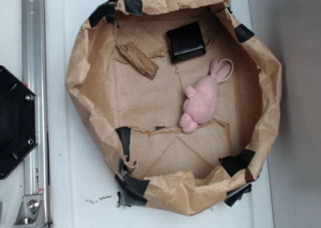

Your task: Grab the wood chip.

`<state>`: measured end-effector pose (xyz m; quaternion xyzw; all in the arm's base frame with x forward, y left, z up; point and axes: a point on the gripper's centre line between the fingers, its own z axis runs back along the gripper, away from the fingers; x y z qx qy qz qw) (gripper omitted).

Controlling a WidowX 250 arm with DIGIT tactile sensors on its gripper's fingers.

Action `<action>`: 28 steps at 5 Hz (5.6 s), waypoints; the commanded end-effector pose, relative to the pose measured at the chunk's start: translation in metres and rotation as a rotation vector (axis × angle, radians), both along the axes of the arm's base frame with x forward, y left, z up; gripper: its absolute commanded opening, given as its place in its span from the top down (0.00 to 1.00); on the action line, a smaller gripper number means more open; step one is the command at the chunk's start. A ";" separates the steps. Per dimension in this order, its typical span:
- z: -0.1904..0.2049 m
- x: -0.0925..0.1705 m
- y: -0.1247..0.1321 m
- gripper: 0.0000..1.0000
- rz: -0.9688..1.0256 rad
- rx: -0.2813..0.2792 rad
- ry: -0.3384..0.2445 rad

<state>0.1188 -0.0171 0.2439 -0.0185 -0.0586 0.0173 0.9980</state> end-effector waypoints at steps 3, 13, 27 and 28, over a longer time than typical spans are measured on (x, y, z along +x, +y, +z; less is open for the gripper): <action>-0.060 0.094 0.027 0.00 -0.152 0.207 0.128; -0.191 0.125 0.068 0.00 -0.571 0.225 0.154; -0.067 0.102 0.032 1.00 -0.040 0.106 -0.096; -0.032 0.105 0.037 1.00 -0.030 0.014 -0.085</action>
